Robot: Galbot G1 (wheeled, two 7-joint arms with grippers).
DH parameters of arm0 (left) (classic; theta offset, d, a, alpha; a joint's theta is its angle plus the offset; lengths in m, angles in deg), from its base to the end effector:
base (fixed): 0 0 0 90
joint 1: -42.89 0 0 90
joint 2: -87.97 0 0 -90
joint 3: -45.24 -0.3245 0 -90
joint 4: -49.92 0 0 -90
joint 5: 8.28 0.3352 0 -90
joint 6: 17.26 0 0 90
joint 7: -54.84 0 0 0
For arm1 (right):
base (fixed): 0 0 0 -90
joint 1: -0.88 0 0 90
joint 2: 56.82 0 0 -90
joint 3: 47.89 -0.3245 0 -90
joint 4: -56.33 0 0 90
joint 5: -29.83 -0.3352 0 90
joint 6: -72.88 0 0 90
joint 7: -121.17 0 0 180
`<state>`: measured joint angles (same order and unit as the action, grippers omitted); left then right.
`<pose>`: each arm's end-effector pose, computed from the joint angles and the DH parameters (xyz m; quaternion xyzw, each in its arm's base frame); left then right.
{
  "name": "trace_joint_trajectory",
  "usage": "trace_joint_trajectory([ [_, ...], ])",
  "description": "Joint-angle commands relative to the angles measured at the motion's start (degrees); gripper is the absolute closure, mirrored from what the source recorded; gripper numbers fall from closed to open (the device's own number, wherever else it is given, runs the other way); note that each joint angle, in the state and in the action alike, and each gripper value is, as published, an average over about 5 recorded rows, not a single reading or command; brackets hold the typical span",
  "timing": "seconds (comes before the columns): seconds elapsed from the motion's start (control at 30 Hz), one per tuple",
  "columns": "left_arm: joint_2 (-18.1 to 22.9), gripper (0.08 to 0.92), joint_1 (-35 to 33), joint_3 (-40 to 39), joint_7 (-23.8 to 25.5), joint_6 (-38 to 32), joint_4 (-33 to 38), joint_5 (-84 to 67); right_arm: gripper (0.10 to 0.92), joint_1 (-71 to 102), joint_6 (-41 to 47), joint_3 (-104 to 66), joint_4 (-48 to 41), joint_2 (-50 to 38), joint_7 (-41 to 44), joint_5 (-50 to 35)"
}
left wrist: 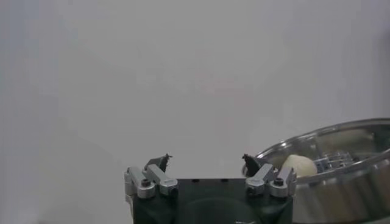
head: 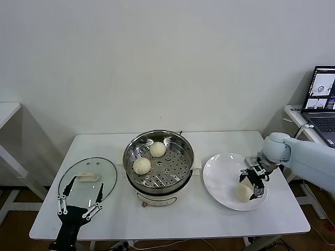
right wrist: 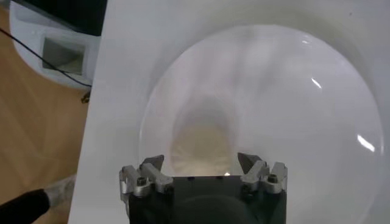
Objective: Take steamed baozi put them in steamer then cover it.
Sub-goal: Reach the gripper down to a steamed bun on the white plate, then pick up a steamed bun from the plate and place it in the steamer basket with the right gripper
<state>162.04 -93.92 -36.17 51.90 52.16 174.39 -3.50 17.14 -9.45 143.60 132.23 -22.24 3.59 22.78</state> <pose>0.1008 0.0767 -0.2802 0.0466 0.9784 0.1820 0.0862 0.4550 -0.1536 -0.2002 0.5713 -0.4735 0.5159 0.4280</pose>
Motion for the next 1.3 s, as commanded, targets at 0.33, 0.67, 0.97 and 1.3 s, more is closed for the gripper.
trace_joint_trajectory([
  [0.33, 0.1, 0.177, -0.2, 0.2, 0.0, 0.1, 0.3, -0.3, 0.232, 4.7, 0.2, -2.7, -2.3, 0.8, -2.3, 1.8],
  [0.67, -0.2, 0.177, 0.0, 0.1, 0.0, 0.2, 0.6, -0.7, 0.361, -1.7, -0.5, -0.8, 0.9, 0.7, -1.3, 0.2],
  [0.97, -0.6, 0.177, 0.1, 0.0, 0.2, 0.1, 0.6, -0.7, 0.371, -27.6, -14.6, 5.4, 4.9, 8.1, 5.7, -5.9],
  [1.3, -0.5, 0.177, -0.2, -0.1, 0.2, -0.2, 1.2, -0.6, 0.36, -33.6, -31.4, 3.2, 8.5, 22.3, 6.0, -3.4],
])
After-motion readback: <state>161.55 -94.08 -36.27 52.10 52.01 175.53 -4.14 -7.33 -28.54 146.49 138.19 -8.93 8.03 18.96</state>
